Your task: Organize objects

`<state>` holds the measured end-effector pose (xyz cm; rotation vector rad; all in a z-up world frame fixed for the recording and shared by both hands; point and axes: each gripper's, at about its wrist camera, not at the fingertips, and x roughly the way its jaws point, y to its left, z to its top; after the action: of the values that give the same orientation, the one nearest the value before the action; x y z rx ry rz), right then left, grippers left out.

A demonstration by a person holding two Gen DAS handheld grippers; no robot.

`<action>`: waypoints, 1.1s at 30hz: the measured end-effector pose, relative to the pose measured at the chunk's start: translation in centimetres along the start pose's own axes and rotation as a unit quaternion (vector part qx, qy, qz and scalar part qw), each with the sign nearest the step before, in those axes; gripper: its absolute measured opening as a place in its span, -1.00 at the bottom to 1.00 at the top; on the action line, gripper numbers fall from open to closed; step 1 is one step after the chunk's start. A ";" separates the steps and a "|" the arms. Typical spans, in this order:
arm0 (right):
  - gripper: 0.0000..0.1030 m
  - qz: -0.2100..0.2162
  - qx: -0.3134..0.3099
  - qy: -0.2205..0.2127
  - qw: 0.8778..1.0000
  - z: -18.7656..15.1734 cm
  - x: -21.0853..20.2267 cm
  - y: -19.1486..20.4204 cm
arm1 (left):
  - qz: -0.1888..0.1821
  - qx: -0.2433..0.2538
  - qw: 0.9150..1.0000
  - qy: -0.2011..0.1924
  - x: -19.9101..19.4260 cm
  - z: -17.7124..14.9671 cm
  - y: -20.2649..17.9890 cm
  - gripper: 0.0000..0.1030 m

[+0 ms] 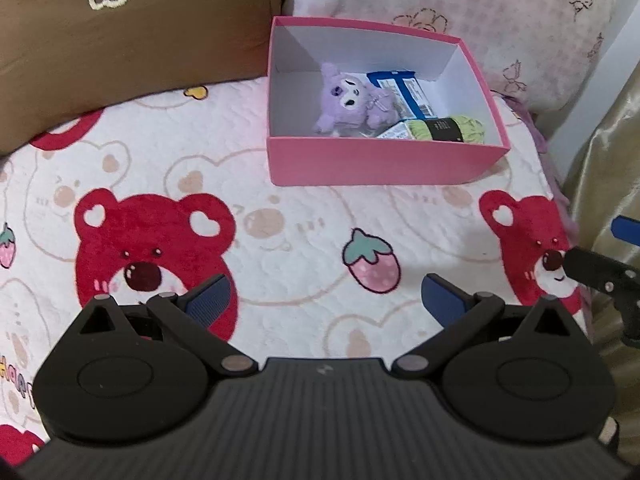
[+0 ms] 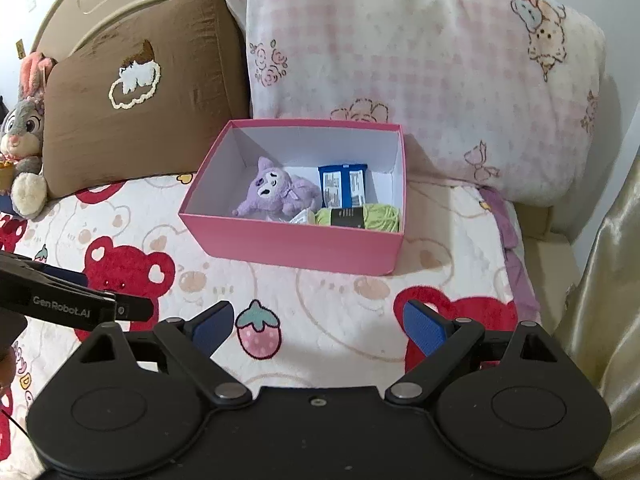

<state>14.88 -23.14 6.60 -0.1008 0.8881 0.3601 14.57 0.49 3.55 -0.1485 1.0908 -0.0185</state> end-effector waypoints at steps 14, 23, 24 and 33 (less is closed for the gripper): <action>0.83 -0.015 0.005 0.009 1.000 -0.5 -0.2 0.2 | 0.015 0.012 1.000 -0.005 -1.0 0.5 -0.5 1.00; 0.83 -0.017 0.014 0.017 1.000 -0.7 0.0 -0.1 | 0.030 0.014 0.999 -0.008 -1.4 -0.1 -0.5 1.00; 0.83 -0.017 0.014 0.017 1.000 -0.7 0.0 -0.1 | 0.031 0.012 0.999 -0.009 -1.3 -0.1 -0.4 1.00; 0.83 -0.021 0.019 0.020 0.999 -0.6 0.1 -0.1 | 0.036 0.003 0.999 -0.005 -1.2 -0.1 0.1 1.00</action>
<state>14.54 -23.39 6.17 -0.0910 0.9310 0.3022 13.95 0.69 4.53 -0.1045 1.0861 0.0436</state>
